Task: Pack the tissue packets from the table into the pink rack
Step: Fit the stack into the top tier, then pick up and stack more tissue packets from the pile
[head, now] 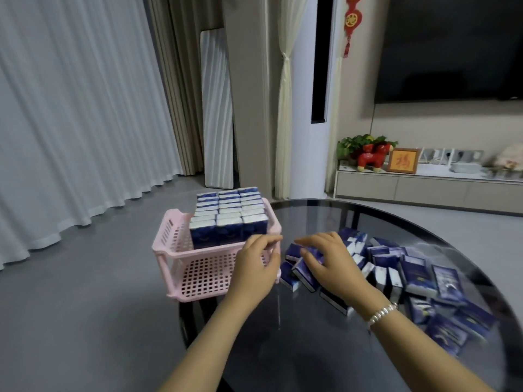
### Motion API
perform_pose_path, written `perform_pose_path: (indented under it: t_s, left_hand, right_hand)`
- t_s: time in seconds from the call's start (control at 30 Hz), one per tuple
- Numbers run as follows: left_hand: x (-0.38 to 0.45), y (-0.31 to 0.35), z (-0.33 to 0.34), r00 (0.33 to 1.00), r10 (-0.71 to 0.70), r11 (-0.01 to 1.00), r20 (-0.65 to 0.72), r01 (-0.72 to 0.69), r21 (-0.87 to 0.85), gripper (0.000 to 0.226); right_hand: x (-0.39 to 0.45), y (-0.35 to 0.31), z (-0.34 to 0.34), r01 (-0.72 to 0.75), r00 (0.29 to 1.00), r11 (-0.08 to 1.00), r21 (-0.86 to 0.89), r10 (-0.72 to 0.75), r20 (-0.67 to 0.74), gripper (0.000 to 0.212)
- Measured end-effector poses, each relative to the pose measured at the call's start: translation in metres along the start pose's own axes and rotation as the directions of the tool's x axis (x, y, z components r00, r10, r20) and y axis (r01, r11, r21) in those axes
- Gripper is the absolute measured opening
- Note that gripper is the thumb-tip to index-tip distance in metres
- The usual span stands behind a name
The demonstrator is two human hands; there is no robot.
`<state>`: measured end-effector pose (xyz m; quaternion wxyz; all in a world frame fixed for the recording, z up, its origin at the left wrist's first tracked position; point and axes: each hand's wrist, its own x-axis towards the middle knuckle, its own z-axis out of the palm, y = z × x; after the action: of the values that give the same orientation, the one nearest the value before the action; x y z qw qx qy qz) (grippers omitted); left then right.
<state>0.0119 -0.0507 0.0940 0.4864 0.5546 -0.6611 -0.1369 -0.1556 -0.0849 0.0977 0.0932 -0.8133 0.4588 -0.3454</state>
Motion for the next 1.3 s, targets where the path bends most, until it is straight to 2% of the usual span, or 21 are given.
perform_pose_path:
  t_s: [0.23, 0.37, 0.5, 0.6, 0.73, 0.87, 0.97, 1.13, 1.3]
  left_hand:
    - [-0.028, 0.015, 0.100, 0.982, -0.074, 0.991, 0.175, 0.092, -0.092, 0.022]
    - [-0.045, 0.022, 0.147, 0.955, -0.126, 0.981, 0.268, 0.159, -0.107, 0.020]
    - [-0.058, 0.029, 0.181, 0.917, -0.188, 0.962, 0.351, 0.243, -0.122, 0.019]
    - [-0.066, 0.032, 0.201, 0.888, -0.219, 0.954, 0.403, 0.283, -0.104, 0.022]
    - [-0.075, 0.038, 0.220, 0.824, -0.277, 0.931, 0.493, 0.357, -0.075, 0.029]
    - [-0.080, 0.047, 0.234, 0.769, -0.293, 0.904, 0.568, 0.416, -0.098, 0.035]
    - [-0.082, 0.051, 0.240, 0.742, -0.304, 0.876, 0.598, 0.465, -0.131, 0.036]
    - [-0.083, 0.050, 0.232, 0.704, -0.337, 0.790, 0.625, 0.572, -0.219, 0.033]
    - [-0.081, 0.041, 0.215, 0.703, -0.342, 0.744, 0.623, 0.608, -0.277, 0.038]
  right_hand:
    - [-0.073, 0.070, -0.032, -0.196, 0.978, 0.977, -0.087, 0.189, -0.084, 0.023]
    - [-0.107, 0.104, -0.044, -0.290, 0.956, 0.948, -0.133, 0.281, -0.081, 0.024]
    - [-0.137, 0.129, -0.047, -0.405, 0.912, 0.891, -0.205, 0.379, -0.155, 0.024]
    - [-0.157, 0.146, -0.047, -0.509, 0.858, 0.836, -0.208, 0.470, -0.208, 0.032]
    - [-0.175, 0.155, -0.050, -0.623, 0.780, 0.769, -0.145, 0.596, -0.191, 0.048]
    - [-0.185, 0.159, -0.048, -0.693, 0.718, 0.719, -0.050, 0.683, -0.136, 0.054]
    - [-0.189, 0.161, -0.045, -0.686, 0.717, 0.724, 0.073, 0.689, -0.105, 0.056]
    - [-0.189, 0.152, -0.040, -0.670, 0.697, 0.685, 0.286, 0.713, -0.074, 0.043]
    - [-0.181, 0.149, -0.035, -0.612, 0.728, 0.678, 0.407, 0.684, -0.045, 0.031]
